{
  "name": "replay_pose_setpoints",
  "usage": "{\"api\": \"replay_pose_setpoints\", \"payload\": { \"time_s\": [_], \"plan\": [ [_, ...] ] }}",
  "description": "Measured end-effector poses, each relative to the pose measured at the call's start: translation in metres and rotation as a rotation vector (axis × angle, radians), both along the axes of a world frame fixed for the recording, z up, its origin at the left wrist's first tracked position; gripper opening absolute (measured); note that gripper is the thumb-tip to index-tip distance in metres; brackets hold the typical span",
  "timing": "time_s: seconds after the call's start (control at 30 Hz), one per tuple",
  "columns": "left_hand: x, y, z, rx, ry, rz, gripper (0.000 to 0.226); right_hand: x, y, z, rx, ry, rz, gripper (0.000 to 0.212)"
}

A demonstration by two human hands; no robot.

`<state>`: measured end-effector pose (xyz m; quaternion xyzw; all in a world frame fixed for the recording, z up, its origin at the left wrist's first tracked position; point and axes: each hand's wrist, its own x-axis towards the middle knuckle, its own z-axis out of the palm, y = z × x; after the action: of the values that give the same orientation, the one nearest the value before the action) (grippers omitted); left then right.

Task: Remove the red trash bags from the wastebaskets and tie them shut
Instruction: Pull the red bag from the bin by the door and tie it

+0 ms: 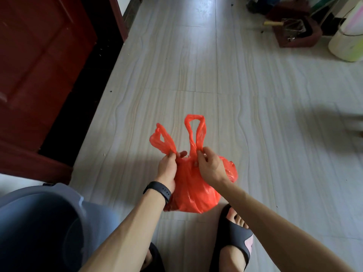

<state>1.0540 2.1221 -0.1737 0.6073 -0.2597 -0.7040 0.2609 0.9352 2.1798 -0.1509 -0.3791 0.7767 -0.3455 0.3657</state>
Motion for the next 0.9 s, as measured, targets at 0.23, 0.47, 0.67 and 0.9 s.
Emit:
{"api": "replay_pose_setpoints", "payload": {
  "time_s": [0.23,0.47,0.67,0.9],
  "plan": [
    [0.002,0.013,-0.017,0.089,-0.045,0.07,0.044,-0.014,0.012,-0.009,0.2,-0.311,-0.149,0.025],
    [0.018,0.029,-0.009,-0.714,-0.595,-0.656,0.032,-0.021,0.017,-0.005,0.26,-0.245,-0.108,0.024],
    [0.013,0.022,-0.009,-1.175,-0.789,-0.804,0.031,-0.018,0.014,0.005,0.174,-0.345,-0.04,0.027],
    [0.008,0.014,-0.011,-1.423,-0.862,-0.908,0.031,-0.025,0.024,-0.006,0.102,-0.189,0.018,0.022]
  ]
}}
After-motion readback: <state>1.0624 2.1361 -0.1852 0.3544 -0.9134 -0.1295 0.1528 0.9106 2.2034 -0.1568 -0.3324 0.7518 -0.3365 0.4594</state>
